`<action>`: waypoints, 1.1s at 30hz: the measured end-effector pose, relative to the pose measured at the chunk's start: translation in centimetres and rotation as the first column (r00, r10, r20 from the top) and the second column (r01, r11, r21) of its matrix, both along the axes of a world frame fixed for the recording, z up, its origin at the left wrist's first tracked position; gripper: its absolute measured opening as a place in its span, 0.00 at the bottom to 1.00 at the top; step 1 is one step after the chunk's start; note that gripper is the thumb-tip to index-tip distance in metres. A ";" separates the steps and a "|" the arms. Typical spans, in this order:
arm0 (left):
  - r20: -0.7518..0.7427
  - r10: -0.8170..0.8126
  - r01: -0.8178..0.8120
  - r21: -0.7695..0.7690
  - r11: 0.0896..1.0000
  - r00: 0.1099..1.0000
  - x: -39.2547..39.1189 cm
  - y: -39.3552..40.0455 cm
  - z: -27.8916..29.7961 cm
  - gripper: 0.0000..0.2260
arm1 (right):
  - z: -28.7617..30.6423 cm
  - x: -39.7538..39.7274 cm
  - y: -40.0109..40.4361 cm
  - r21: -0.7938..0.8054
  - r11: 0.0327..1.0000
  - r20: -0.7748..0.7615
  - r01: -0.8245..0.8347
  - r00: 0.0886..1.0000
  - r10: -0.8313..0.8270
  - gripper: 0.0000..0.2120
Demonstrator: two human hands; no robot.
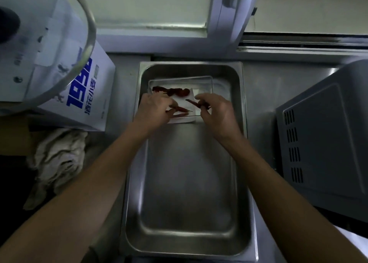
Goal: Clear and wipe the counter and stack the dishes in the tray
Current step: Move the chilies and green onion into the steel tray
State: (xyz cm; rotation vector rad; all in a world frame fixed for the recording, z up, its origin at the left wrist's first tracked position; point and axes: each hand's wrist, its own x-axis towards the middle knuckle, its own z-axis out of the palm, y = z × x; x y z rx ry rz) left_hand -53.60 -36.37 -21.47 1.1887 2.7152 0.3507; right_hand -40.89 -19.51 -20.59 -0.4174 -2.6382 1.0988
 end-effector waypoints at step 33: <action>0.234 0.103 -0.145 0.168 0.975 0.967 16.2 -5.1 5.3 0.18 | 6.6 14.6 -5.9 0.156 0.980 0.124 0.124 0.982 -0.144 0.13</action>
